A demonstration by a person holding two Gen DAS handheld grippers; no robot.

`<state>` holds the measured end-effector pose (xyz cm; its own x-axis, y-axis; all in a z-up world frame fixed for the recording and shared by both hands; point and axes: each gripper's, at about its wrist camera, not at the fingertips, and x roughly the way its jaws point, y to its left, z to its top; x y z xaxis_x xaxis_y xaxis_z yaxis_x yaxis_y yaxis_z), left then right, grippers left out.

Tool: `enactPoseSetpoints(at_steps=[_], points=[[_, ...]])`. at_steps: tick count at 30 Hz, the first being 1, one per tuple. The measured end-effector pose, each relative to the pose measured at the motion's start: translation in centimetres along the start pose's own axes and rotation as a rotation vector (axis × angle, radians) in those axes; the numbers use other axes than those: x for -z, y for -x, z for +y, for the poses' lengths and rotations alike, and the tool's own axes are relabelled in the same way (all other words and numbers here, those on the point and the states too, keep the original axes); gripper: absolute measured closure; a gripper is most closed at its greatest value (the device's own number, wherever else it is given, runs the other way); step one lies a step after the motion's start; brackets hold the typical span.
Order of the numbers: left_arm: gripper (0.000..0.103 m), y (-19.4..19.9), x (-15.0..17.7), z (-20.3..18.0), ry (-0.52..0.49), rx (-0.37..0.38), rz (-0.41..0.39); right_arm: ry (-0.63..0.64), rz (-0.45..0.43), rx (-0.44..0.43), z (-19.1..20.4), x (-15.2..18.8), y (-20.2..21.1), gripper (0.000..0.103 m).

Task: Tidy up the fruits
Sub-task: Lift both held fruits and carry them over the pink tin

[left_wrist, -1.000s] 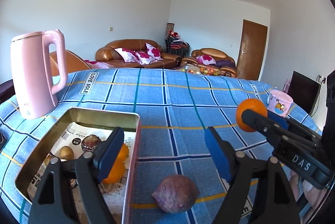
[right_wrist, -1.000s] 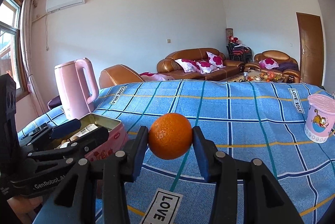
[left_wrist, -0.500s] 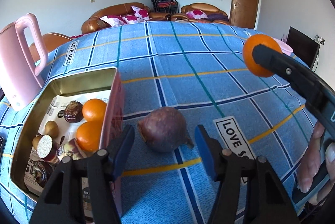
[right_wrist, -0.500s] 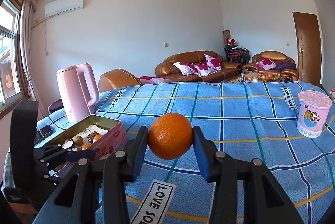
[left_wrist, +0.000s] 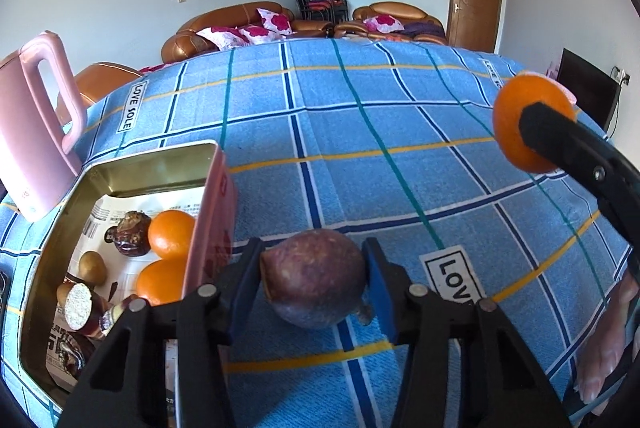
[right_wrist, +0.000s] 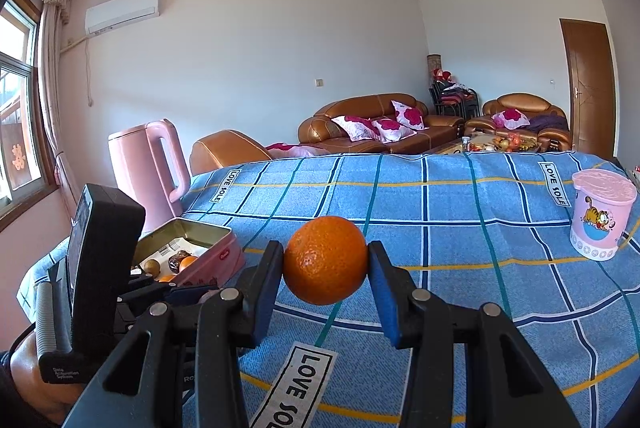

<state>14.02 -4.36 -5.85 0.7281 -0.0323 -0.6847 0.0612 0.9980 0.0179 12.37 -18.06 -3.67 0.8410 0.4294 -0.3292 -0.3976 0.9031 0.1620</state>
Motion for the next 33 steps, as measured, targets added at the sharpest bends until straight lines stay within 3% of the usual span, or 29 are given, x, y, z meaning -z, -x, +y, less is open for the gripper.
enactPoseSetpoints(at_steps=[15, 33], points=[[0.052, 5.7, 1.0, 2.4, 0.062, -0.030, -0.198, 0.030, -0.011, -0.032, 1.9, 0.2, 0.3, 0.058], [0.052, 9.2, 2.1, 6.0, 0.121, -0.086, -0.284, 0.079, -0.022, -0.111, 6.5, -0.5, 0.9, 0.058]])
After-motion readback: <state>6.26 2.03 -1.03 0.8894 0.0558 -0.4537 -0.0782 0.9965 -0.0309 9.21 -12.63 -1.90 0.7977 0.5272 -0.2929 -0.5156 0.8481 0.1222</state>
